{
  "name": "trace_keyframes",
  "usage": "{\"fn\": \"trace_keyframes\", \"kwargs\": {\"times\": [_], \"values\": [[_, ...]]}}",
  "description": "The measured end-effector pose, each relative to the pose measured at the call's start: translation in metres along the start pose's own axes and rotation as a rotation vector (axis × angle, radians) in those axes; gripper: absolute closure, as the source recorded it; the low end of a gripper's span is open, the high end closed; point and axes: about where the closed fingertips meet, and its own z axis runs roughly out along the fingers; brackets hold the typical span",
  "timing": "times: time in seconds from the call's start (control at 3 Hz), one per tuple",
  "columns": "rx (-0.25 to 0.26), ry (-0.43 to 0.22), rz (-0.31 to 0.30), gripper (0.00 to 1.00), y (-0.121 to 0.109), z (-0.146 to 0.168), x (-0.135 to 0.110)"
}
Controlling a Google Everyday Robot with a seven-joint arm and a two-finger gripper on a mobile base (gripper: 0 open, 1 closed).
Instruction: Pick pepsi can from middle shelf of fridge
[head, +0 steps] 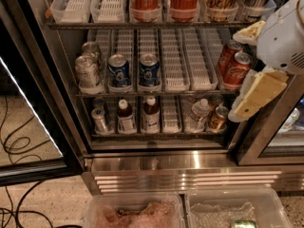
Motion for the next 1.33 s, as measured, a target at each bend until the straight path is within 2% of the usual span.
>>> {"fn": "trace_keyframes", "kwargs": {"times": [0.33,0.67,1.0,1.33], "values": [[-0.013,-0.039,-0.118,0.0,-0.002,0.015,-0.026],[-0.014,-0.04,-0.133,0.0,-0.002,0.016,-0.029],[-0.01,-0.055,-0.116,0.0,0.001,0.013,-0.029],[-0.003,-0.139,-0.032,0.0,0.025,0.025,-0.037]]}}
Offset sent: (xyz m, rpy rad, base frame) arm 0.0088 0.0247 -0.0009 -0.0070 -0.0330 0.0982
